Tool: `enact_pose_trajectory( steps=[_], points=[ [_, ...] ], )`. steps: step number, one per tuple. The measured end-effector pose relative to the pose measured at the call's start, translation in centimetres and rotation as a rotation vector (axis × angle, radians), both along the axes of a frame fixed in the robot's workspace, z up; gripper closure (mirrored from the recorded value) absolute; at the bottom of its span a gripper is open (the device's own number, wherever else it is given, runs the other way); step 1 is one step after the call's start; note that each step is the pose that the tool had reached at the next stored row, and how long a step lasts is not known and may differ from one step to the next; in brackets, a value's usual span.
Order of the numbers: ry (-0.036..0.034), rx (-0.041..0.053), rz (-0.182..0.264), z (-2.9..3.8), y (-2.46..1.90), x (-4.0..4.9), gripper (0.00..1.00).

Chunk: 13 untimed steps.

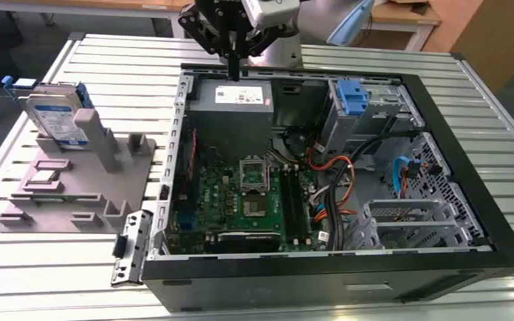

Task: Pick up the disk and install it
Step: 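Reach for the disk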

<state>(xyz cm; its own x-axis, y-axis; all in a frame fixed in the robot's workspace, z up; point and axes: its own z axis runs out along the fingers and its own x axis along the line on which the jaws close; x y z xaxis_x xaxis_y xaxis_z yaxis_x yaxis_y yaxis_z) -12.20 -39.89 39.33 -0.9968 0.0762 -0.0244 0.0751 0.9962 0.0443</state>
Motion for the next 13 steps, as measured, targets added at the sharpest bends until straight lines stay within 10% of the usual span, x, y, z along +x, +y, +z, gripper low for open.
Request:
enact_pose_trajectory(
  steps=[13],
  points=[
    [-0.0001, 0.0001, 0.000, 0.00, 0.00, -0.02, 0.89]
  ],
)
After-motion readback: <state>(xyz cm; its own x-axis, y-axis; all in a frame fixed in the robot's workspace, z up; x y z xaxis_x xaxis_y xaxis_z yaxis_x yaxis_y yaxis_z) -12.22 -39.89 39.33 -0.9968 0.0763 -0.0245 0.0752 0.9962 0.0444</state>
